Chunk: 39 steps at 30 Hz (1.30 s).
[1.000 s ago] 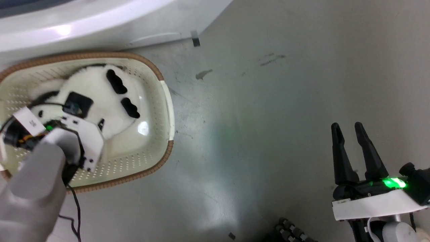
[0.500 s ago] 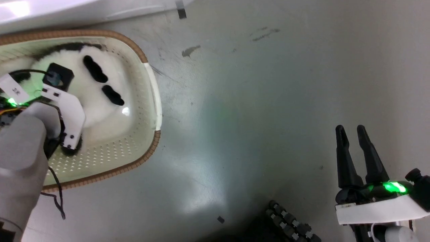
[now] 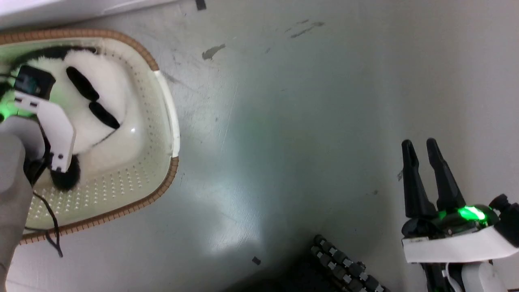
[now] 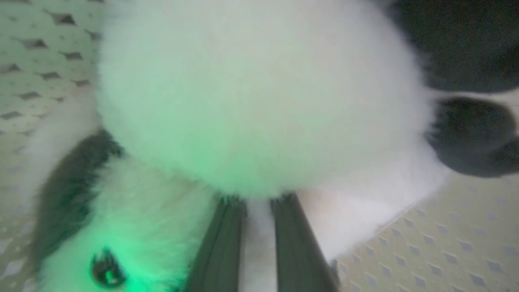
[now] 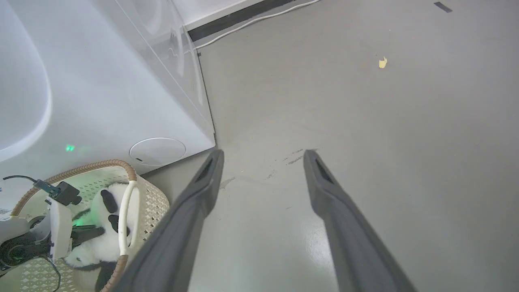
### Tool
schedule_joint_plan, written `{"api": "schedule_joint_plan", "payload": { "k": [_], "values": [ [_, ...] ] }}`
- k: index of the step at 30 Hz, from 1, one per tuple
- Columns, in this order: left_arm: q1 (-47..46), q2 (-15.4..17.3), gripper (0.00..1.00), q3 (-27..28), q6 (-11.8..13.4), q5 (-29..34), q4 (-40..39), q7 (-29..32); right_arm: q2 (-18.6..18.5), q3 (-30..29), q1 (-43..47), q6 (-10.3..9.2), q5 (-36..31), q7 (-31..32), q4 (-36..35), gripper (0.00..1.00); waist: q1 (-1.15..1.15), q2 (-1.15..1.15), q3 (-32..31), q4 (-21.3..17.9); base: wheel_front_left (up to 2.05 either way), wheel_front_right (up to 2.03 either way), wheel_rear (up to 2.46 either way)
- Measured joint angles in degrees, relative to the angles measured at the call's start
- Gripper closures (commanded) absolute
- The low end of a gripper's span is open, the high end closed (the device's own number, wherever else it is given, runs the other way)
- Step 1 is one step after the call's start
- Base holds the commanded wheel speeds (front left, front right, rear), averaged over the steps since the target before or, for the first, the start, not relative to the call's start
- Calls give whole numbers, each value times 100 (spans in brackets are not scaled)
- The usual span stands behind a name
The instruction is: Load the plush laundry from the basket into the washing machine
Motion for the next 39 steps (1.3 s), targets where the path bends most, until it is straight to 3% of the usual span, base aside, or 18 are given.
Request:
{"api": "schedule_joint_plan", "payload": {
  "k": [5, 16, 22, 29, 39],
  "values": [
    [284, -2, 100, 143, 10, -220, 144, -415, 0, -21, -191, 0, -100, -1, 111, 0, 1, 0, -296, -83, 0, 0, 0],
    [1244, -860, 100, 364, 33, -834, 349, -1580, -1, -630, -128, 0, -758, -1, 266, 0, 0, 0, -1574, 278, 0, 0, 0],
    [1716, -1116, 100, 231, 33, -1105, 100, -2092, -1, -820, 55, 0, -1076, -1, 374, 0, 0, 0, -2361, 633, 0, 0, 0],
    [2301, -1106, 100, 235, 33, -1213, -555, -2343, 0, -947, 140, 0, -1222, -1, 444, 0, 0, 0, -3158, 1047, 0, 0, 0],
    [3445, -1017, 100, 1697, 416, -481, -3178, -2369, 0, -1089, 355, -1, -1372, -1, 486, 0, -1, 0, -3989, 1496, 0, 0, 0]
  ]
}}
